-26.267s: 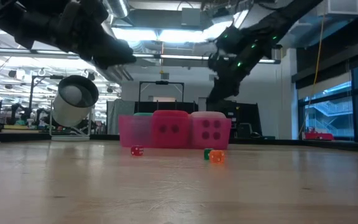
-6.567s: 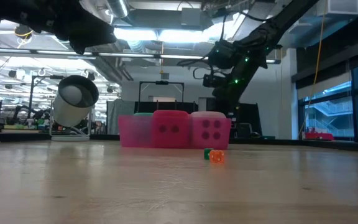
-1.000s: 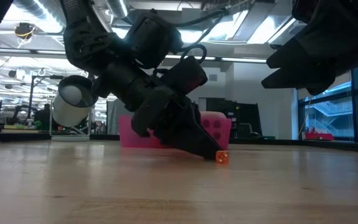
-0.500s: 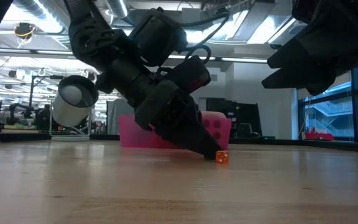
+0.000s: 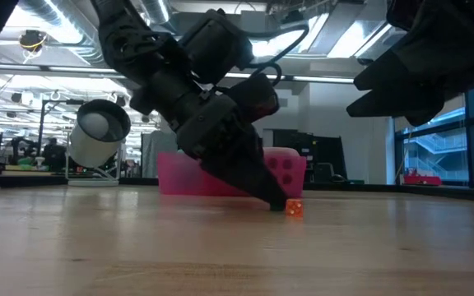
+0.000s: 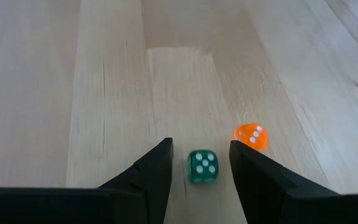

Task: Pick & Place Dice
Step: Put the small green dice into the pink bin

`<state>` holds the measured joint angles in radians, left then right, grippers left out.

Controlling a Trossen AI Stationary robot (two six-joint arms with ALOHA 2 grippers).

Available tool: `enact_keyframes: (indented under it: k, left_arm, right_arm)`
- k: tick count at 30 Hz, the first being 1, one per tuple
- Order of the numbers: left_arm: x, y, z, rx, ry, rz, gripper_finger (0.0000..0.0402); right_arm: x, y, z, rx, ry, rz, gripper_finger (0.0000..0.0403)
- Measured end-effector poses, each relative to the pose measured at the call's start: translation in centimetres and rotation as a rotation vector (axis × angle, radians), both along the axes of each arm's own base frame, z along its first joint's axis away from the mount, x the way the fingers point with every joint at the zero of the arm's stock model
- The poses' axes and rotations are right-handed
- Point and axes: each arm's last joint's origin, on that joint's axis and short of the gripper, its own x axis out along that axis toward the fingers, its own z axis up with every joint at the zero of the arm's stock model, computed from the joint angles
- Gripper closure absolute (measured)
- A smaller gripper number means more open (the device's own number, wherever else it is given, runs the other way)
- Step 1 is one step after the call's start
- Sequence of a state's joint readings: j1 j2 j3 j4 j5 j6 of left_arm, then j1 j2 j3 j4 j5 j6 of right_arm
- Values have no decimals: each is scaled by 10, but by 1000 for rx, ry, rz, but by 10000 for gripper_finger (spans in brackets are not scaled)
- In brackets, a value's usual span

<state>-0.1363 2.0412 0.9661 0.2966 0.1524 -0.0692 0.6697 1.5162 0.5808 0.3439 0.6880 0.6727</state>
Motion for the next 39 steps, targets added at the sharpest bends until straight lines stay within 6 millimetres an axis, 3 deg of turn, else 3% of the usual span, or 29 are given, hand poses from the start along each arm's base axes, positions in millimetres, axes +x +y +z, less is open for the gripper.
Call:
enact_keyframes:
  k: [15,32,39]
  left_arm:
    - [-4,-4,-3,0,41,0,247]
    - [-4,-4,-3,-3,47,-2,358]
    - [-4,-1,18,-4,-5,-6,369]
  right_arm:
    - [0,0,0,0,0,0,152]
    - [0,0,0,0,0,0,152]
    - [0,0,0,0,0,0,152]
